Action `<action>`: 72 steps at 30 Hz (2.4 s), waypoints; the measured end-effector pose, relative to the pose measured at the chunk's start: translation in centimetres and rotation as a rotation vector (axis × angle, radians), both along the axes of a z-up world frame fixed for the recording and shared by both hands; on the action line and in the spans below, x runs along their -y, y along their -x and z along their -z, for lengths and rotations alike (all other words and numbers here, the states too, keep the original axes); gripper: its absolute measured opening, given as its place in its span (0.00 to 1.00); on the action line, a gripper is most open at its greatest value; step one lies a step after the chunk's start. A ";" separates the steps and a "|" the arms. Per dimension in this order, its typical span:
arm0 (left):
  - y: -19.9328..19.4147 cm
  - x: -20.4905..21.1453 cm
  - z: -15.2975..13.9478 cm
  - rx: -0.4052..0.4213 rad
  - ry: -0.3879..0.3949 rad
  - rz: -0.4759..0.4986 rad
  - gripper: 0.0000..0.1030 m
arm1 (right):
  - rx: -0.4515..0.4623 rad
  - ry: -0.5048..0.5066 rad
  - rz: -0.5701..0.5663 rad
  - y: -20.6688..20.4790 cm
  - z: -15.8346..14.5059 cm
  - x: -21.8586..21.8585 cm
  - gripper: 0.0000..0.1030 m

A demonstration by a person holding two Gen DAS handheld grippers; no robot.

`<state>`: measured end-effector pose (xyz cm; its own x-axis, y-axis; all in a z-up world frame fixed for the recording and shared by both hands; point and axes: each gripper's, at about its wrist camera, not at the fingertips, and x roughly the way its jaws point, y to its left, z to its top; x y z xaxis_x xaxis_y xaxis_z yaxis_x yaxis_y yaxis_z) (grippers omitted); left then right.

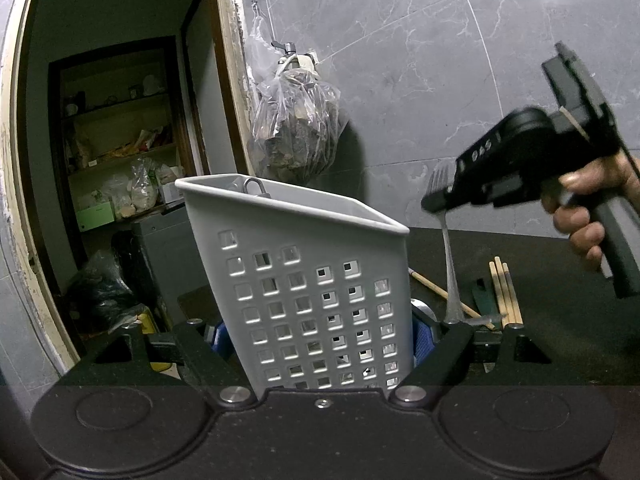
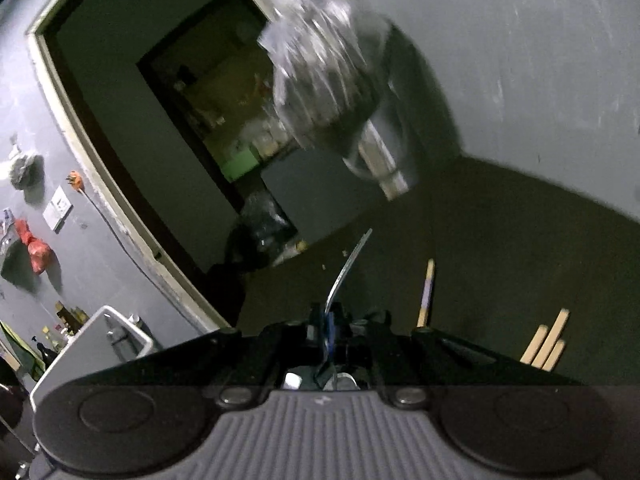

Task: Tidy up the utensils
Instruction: 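Lift the fork with the right tool and lower it into the caddy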

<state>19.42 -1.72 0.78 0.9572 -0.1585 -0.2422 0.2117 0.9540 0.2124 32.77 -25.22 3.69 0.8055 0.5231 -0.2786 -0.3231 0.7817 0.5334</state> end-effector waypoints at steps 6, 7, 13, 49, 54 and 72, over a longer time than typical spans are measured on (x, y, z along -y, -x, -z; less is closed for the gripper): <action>0.0 0.1 0.0 0.000 0.000 0.000 0.79 | 0.153 0.043 0.053 2.4 -2.4 0.1 0.03; 0.0 0.1 0.0 -0.001 0.000 0.000 0.79 | 0.172 0.050 0.059 2.7 -2.7 -0.1 0.03; -0.1 0.0 0.0 -0.002 -0.001 0.000 0.79 | 0.287 0.048 0.084 4.9 -4.5 -0.5 0.03; 0.1 0.4 0.1 -0.001 0.002 -0.008 0.79 | 0.402 0.062 -0.246 6.6 -5.9 -10.0 0.03; 0.1 0.4 0.1 -0.001 0.002 -0.009 0.79 | 0.369 0.093 -0.250 6.6 -4.5 -10.2 0.03; 0.1 0.3 0.1 -0.001 0.002 -0.009 0.79 | 0.349 0.125 -0.260 7.1 -3.5 -10.2 0.11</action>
<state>19.28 -2.05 0.63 0.9582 -0.1507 -0.2433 0.2038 0.9562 0.2100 25.67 -15.00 7.22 0.7088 0.7000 -0.0871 -0.6610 0.7022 0.2646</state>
